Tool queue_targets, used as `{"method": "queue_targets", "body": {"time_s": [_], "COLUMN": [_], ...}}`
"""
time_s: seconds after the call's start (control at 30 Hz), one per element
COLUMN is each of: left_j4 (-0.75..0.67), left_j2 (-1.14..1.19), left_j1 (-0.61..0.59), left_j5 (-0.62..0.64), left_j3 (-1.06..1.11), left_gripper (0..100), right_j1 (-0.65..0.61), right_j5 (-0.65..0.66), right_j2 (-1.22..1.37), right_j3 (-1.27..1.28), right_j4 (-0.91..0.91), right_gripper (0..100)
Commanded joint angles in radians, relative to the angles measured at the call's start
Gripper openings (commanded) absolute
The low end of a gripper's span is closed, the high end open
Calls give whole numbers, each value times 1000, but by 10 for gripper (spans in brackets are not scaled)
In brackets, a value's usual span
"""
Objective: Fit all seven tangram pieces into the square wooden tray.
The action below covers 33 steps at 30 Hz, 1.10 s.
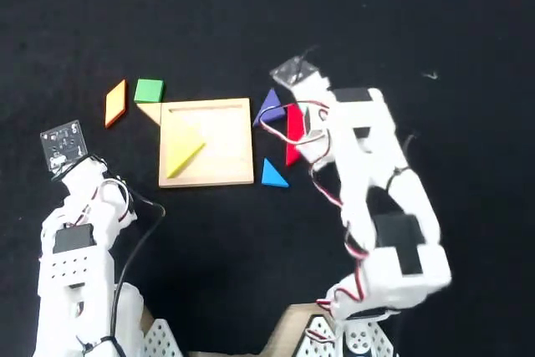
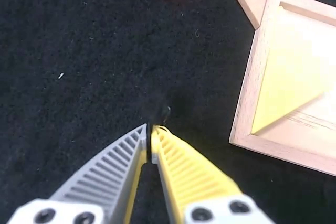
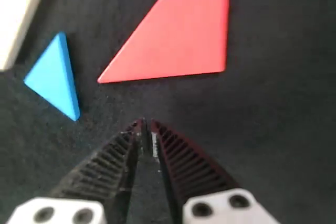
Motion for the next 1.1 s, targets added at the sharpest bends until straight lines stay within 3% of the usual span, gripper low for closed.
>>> {"method": "queue_targets", "body": {"time_s": [0.0,0.07,0.2,0.27,0.47,0.93,1.07], "left_j4": [-21,-21,-21,-21,-21,-23,-23], "left_j2": [-12,-9,-8,-8,-8,-8,-8], "left_j1": [15,15,15,15,15,15,15], "left_j5": [-2,-2,-2,-2,-2,-3,-3], "left_j3": [-4,-4,-4,-4,-4,-4,-4], "left_gripper": [30,30,30,30,30,30,30], "right_j1": [6,8,-8,-29,-103,-83,-84], "right_j5": [-192,-327,-575,-634,-641,-600,-575], "right_j2": [-137,-127,-45,5,148,352,354], "right_j3": [68,73,30,-13,-179,-332,-328], "right_j4": [-181,-222,-207,-183,-117,-86,-86], "right_gripper": [21,81,339,401,403,402,322]}}
